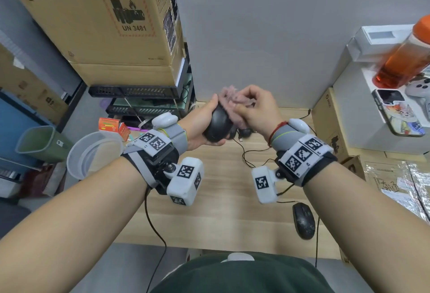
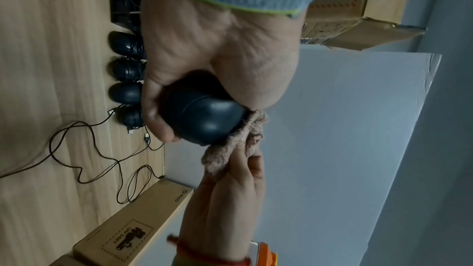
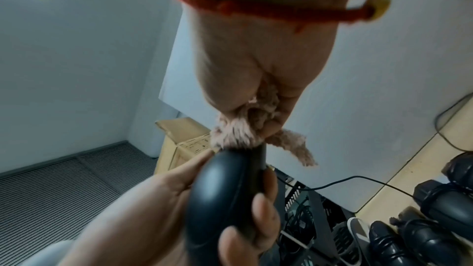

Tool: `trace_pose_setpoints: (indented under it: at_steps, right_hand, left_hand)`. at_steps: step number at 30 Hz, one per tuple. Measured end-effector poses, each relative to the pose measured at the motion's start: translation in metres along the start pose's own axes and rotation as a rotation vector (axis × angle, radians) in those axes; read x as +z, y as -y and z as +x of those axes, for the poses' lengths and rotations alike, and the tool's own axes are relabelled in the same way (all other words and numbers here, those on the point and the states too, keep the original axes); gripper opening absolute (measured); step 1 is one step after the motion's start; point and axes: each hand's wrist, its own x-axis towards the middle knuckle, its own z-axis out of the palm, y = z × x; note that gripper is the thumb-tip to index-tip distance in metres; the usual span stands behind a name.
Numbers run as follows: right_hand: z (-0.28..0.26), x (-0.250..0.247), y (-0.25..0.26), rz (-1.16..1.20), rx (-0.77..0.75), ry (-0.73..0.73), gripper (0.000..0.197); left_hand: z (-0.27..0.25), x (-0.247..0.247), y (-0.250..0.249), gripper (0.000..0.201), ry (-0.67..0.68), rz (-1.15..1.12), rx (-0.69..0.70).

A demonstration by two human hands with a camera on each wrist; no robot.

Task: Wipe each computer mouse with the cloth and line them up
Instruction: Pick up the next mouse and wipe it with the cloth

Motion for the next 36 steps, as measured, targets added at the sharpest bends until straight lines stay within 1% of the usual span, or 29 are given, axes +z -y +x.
trace_pose_setpoints:
  at_steps: [2, 4, 6, 8, 9, 11, 12, 14, 16, 17, 18, 20, 21, 22, 24, 25, 26, 28, 29, 30, 31, 33, 34, 36]
  right_hand:
    - [0.007, -0.002, -0.004, -0.015, 0.035, -0.092, 0.013]
    - [0.003, 0.003, -0.001, -0.087, 0.003, -0.113, 0.015]
    - [-0.008, 0.012, 0.004, -0.141, -0.097, -0.071, 0.021]
    - [-0.020, 0.019, 0.010, -0.167, -0.202, 0.039, 0.028]
    - [-0.022, 0.020, 0.012, -0.156, -0.221, 0.088, 0.031]
    - [-0.017, 0.016, 0.009, -0.077, -0.168, 0.119, 0.034]
    - [-0.013, 0.014, 0.007, -0.041, -0.131, 0.096, 0.033]
    - [-0.006, 0.011, 0.002, -0.023, -0.095, 0.001, 0.033]
    - [-0.007, 0.012, 0.002, -0.061, -0.138, -0.075, 0.033]
    - [-0.009, 0.013, 0.003, -0.089, -0.195, -0.062, 0.033]
    - [-0.013, 0.015, 0.005, -0.133, -0.270, -0.012, 0.031]
    - [-0.022, 0.022, 0.007, -0.213, -0.401, 0.137, 0.024]
    - [-0.025, 0.025, 0.006, -0.221, -0.417, 0.197, 0.022]
    - [-0.024, 0.024, 0.003, -0.194, -0.379, 0.236, 0.021]
    - [-0.016, 0.018, 0.000, -0.025, -0.205, 0.251, 0.025]
    - [-0.011, 0.014, -0.003, 0.039, -0.144, 0.206, 0.028]
    - [-0.007, 0.010, -0.003, 0.062, -0.114, 0.132, 0.031]
    - [-0.003, 0.008, 0.000, 0.003, -0.112, -0.007, 0.034]
    - [-0.004, 0.010, 0.004, -0.020, -0.132, -0.029, 0.035]
    - [-0.007, 0.013, 0.010, -0.042, -0.170, -0.010, 0.036]
    - [-0.010, 0.017, 0.015, -0.084, -0.231, 0.040, 0.037]
    - [-0.016, 0.021, 0.020, -0.219, -0.345, 0.165, 0.036]
    - [-0.017, 0.019, 0.020, -0.286, -0.364, 0.241, 0.032]
    - [-0.014, 0.009, 0.014, -0.429, -0.303, 0.356, 0.026]
  left_hand:
    - [-0.001, 0.005, 0.000, 0.062, 0.009, 0.009, -0.003]
    - [0.001, 0.006, -0.003, 0.063, -0.005, -0.039, 0.000]
    - [0.004, 0.003, -0.009, 0.061, -0.038, -0.129, 0.007]
    - [0.008, -0.001, -0.012, 0.060, -0.059, -0.169, 0.000]
    - [0.008, -0.003, -0.012, 0.062, -0.062, -0.164, -0.004]
    - [0.006, -0.004, -0.010, 0.061, -0.047, -0.150, -0.007]
    - [0.005, -0.006, -0.009, 0.057, -0.039, -0.148, -0.005]
    - [0.004, -0.007, -0.008, 0.054, -0.026, -0.167, -0.003]
    - [0.005, -0.007, -0.009, 0.056, -0.006, -0.192, -0.001]
    - [0.005, -0.006, -0.010, 0.057, 0.001, -0.208, 0.004]
    - [0.005, -0.006, -0.010, 0.058, 0.009, -0.223, 0.007]
    - [0.004, -0.004, -0.013, 0.061, 0.022, -0.280, 0.011]
    - [0.004, -0.004, -0.014, 0.061, 0.014, -0.326, 0.014]
    - [0.004, -0.003, -0.014, 0.060, 0.008, -0.364, 0.019]
    - [0.003, -0.004, -0.016, 0.062, 0.000, -0.362, 0.026]
    - [0.003, -0.004, -0.016, 0.062, 0.004, -0.334, 0.021]
    - [0.003, -0.004, -0.016, 0.061, 0.010, -0.295, 0.017]
    - [0.004, -0.002, -0.014, 0.056, 0.024, -0.229, 0.012]
    - [0.003, 0.000, -0.013, 0.052, 0.043, -0.210, 0.016]
    - [0.002, 0.003, -0.013, 0.048, 0.062, -0.200, 0.023]
    - [0.002, 0.004, -0.012, 0.046, 0.066, -0.203, 0.028]
    - [0.001, 0.004, -0.013, 0.049, 0.061, -0.238, 0.010]
    - [0.001, 0.002, -0.014, 0.050, 0.059, -0.258, -0.001]
    - [-0.003, -0.003, -0.017, 0.047, 0.047, -0.238, 0.007]
